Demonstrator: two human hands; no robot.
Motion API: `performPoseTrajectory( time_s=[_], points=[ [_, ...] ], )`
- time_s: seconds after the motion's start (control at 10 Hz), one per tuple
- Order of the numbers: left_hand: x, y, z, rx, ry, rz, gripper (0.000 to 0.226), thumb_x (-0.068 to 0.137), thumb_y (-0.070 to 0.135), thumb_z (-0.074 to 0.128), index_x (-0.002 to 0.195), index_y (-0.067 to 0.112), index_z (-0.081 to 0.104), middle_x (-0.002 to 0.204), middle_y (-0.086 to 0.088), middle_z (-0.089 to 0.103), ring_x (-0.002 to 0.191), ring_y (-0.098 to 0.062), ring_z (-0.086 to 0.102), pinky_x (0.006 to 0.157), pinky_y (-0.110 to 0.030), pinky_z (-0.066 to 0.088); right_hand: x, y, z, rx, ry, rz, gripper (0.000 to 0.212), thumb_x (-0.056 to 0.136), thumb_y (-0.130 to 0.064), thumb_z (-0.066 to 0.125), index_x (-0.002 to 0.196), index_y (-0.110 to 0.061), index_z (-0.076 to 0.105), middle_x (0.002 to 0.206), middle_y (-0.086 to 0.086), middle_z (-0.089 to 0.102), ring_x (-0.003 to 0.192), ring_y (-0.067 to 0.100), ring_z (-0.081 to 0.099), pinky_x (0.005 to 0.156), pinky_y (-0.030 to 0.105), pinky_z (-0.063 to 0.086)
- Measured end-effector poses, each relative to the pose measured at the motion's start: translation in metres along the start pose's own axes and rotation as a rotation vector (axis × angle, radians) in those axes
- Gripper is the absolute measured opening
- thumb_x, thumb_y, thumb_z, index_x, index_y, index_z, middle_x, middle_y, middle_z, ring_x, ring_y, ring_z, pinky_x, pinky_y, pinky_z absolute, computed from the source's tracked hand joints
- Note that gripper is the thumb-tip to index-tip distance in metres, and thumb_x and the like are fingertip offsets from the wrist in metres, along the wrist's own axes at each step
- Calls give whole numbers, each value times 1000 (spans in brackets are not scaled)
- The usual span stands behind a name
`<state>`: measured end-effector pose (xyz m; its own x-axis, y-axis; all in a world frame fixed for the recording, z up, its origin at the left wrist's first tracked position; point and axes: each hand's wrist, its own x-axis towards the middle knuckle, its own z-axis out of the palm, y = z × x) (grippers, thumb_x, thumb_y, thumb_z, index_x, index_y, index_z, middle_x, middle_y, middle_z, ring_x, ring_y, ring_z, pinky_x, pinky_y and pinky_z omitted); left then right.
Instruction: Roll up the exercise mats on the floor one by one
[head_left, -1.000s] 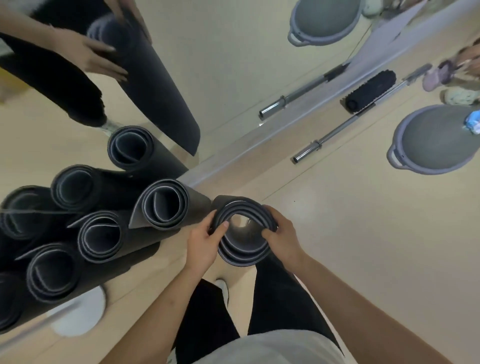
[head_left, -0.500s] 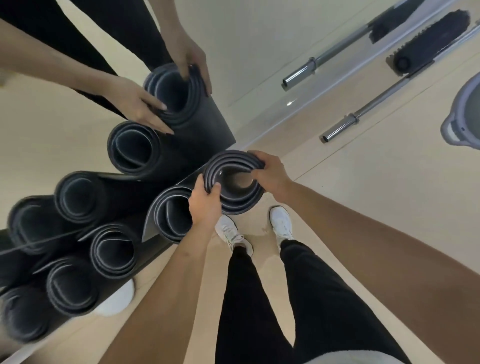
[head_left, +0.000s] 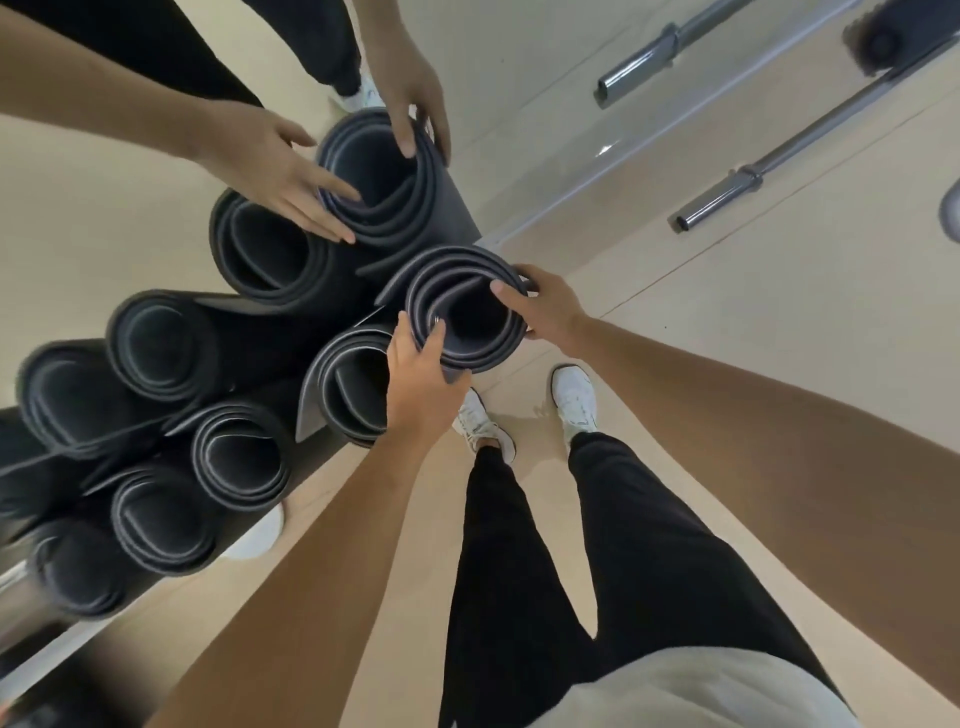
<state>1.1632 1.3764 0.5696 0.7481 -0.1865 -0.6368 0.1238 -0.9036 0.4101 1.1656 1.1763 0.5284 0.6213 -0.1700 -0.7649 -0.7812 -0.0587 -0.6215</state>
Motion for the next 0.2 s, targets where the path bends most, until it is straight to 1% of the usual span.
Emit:
performPoseTrajectory(
  time_s=[0.1,0.2],
  points=[
    [-9,-1,0,-16,17,4,70,96,26,71,158,21,41,173,-8,7,159,-24,0,125,-41,17,-6,-3,-5,-60,5,-9,48,95,-45,69,135,-20,61,114,-2,66,111,24,66,97,48,57],
    [-14,-4,-10,-20,8,-11,63,96,27,69,154,22,47,171,-6,19,157,-25,10,122,-45,25,-14,-3,-9,-100,8,8,51,96,-40,69,141,-18,58,121,2,64,120,27,61,102,49,54]
  ],
)
